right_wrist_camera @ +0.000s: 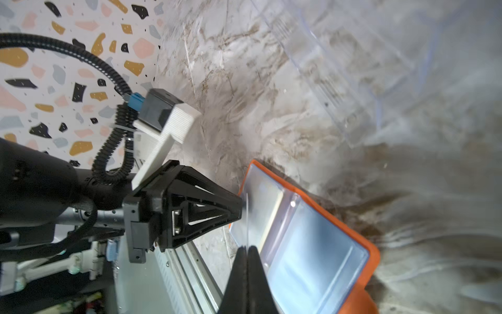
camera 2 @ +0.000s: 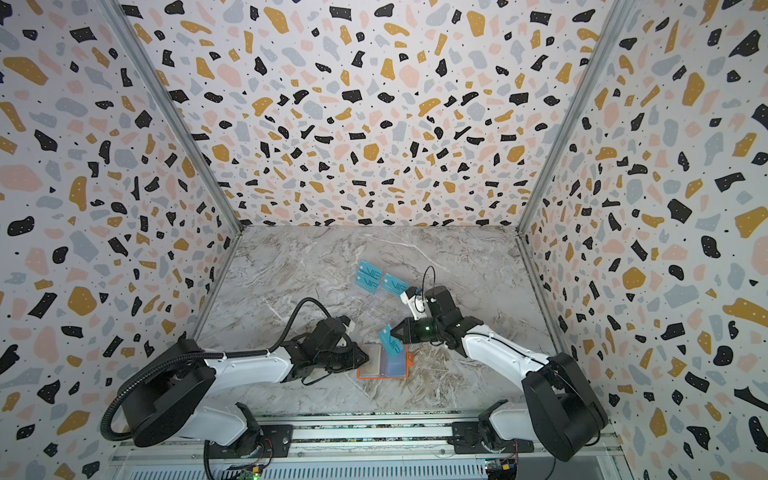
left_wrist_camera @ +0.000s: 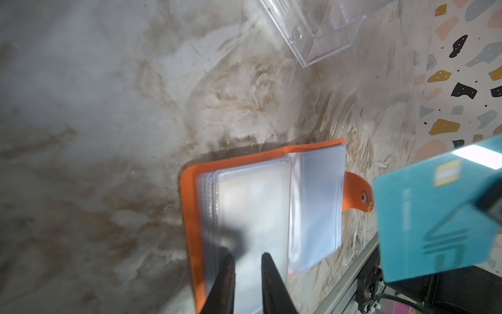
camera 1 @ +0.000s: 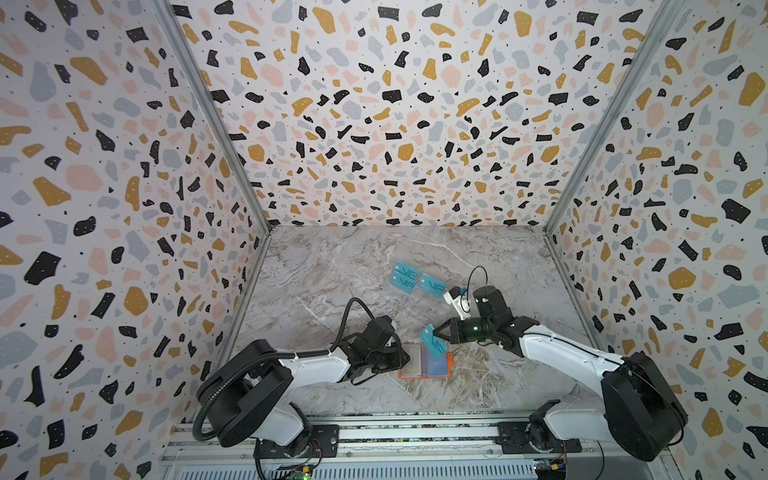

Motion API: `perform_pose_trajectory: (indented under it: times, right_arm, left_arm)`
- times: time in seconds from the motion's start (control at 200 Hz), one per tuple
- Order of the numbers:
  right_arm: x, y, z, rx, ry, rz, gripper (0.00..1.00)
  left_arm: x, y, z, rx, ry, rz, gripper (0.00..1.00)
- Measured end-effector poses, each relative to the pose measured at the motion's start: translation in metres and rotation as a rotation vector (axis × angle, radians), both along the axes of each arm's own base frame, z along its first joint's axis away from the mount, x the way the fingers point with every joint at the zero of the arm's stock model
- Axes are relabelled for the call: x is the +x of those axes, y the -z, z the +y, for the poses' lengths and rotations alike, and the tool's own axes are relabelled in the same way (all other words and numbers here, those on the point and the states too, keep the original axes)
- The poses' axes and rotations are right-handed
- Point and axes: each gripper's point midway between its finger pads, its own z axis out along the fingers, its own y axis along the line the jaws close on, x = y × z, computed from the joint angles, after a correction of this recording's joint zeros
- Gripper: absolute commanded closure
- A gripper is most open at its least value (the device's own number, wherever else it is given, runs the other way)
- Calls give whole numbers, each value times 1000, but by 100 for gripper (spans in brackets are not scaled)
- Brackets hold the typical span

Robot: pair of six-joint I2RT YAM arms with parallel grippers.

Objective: Put the credit cards into the card holder

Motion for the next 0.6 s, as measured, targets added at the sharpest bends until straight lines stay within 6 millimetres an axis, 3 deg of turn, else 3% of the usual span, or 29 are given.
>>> perform_pose_trajectory:
  times: [0.13,0.375,0.601]
  right_arm:
    - [-15,16,-1,37,28,91,100]
    - [-17,16,8,86,41,132,100]
    - [-21,31,6,68,61,178,100]
  left_arm:
    - [0,0,0,2,0,2,79]
    - [-1,0,1,5,-1,4,79]
    - [-1,0,1,5,-1,5,79]
